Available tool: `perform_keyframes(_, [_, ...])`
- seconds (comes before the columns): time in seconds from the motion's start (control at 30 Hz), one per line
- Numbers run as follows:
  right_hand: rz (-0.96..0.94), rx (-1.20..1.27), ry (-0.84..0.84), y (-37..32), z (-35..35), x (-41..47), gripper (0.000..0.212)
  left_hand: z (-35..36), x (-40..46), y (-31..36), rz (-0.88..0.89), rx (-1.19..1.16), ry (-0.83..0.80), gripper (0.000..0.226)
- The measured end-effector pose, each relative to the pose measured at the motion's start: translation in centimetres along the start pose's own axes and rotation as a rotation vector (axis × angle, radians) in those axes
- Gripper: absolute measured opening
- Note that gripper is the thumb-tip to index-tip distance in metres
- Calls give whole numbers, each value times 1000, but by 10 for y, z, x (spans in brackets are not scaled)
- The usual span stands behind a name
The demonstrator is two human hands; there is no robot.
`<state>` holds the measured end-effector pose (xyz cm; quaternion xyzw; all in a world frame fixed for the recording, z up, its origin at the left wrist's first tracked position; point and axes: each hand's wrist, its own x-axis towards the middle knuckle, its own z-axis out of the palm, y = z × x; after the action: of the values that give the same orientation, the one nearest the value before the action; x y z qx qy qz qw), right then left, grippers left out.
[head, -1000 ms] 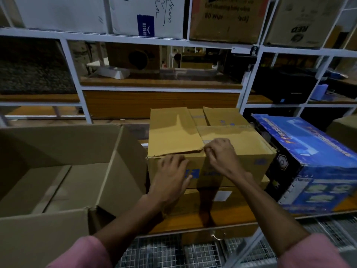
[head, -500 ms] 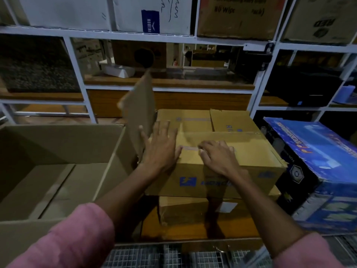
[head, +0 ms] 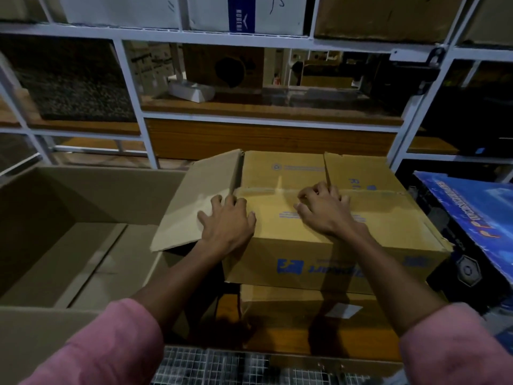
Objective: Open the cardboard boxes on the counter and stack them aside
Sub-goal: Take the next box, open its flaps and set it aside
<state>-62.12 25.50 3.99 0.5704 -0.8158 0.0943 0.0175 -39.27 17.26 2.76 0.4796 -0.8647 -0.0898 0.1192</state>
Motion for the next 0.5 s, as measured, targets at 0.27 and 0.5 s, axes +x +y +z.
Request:
perform_keyframes(0.27, [57,30,40,-6,-4,33,48,-9,2,7,21,32,17,49])
perform_keyframes(0.5, [-23,123,453,-17,-90,17,30,-57,20,47,180,47,238,57])
